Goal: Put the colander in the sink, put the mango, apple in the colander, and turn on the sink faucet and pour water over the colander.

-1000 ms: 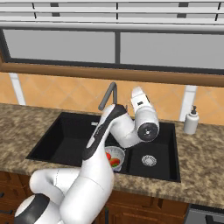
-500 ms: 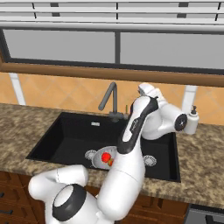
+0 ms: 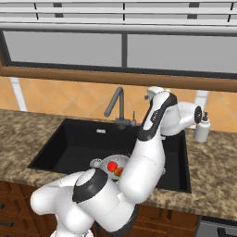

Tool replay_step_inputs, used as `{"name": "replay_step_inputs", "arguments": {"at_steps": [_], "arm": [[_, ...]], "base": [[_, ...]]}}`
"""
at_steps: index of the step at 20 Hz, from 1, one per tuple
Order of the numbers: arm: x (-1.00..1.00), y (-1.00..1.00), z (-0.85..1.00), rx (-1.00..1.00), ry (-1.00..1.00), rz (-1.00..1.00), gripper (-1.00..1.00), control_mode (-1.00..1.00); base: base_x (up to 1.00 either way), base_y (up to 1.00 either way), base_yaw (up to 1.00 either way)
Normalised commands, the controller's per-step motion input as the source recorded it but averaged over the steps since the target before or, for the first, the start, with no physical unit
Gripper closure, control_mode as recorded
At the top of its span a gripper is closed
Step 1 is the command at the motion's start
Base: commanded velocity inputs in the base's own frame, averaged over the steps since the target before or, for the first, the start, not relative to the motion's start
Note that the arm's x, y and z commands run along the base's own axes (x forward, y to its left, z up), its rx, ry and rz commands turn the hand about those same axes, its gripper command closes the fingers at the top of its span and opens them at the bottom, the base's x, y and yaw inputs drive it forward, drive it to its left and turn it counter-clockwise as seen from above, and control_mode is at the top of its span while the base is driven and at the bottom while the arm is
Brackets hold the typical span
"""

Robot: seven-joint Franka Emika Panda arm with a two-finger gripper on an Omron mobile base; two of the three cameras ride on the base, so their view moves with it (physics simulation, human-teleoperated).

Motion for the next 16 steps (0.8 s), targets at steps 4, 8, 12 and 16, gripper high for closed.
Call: {"name": "replay_step_inputs", "arguments": {"at_steps": [4, 8, 12, 16], "arm": [[0.04, 0.08, -0.39, 0.19, 0.04, -0.06, -1.00, -1.00], [0.28, 0.24, -0.40, 0.13, 0.22, -0.10, -1.00, -1.00], [0.31, 0.23, -0.40, 0.09, 0.29, -0.09, -1.00, -1.00], [0.19, 0.01, -0.29, 0.16, 0.27, -0.03, -1.00, -1.00]], "base": [[0.00, 0.00, 0.00], [0.00, 0.00, 0.00], [0.00, 0.00, 0.00], [0.00, 0.00, 0.00]]}}
